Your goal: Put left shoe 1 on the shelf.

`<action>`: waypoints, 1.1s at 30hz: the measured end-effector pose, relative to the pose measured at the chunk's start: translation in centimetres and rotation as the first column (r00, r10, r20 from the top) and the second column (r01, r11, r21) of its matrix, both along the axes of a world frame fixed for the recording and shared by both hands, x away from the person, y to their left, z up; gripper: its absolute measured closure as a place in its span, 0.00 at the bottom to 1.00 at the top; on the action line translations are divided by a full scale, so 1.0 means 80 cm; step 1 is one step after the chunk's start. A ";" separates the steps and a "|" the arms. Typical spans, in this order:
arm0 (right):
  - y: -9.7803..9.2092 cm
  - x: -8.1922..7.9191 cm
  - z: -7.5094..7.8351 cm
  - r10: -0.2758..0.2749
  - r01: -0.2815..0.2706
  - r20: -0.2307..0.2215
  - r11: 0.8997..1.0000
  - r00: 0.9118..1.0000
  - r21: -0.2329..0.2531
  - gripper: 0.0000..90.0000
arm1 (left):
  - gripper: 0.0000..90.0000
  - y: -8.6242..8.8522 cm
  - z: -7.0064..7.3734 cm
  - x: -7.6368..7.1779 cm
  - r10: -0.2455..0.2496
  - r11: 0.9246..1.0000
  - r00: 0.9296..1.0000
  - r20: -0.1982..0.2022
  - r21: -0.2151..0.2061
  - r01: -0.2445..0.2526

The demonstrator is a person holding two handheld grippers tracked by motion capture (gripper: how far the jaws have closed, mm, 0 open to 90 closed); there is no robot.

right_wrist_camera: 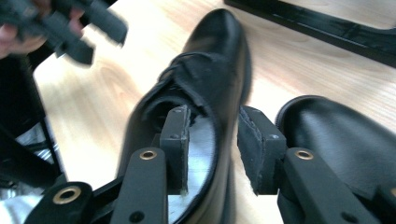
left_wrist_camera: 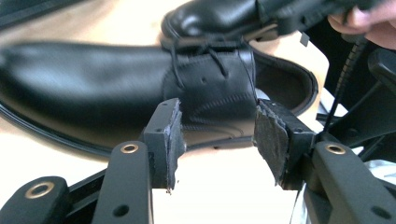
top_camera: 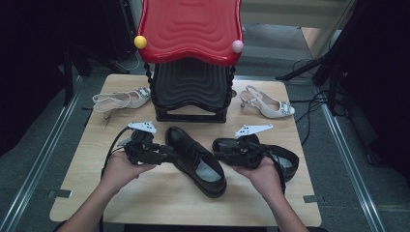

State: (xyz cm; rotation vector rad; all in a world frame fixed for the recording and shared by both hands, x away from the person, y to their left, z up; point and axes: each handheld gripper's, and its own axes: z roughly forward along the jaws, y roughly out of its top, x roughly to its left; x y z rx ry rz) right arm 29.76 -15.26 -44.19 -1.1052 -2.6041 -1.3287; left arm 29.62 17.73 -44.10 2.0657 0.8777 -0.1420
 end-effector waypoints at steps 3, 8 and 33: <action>0.003 -0.009 0.006 0.018 -0.018 0.020 1.000 1.000 0.011 0.68 | 0.58 0.002 0.016 0.009 -0.009 1.000 1.000 0.021 0.007 0.009; 0.015 -0.021 0.008 0.056 -0.056 0.004 0.998 0.998 0.007 0.69 | 0.74 0.006 0.039 0.027 -0.011 1.000 0.998 0.054 -0.008 0.011; 0.089 -0.027 -0.029 0.139 -0.149 -0.087 0.981 0.986 -0.123 0.72 | 0.97 0.004 0.165 0.119 0.010 1.000 0.978 0.206 -0.005 -0.009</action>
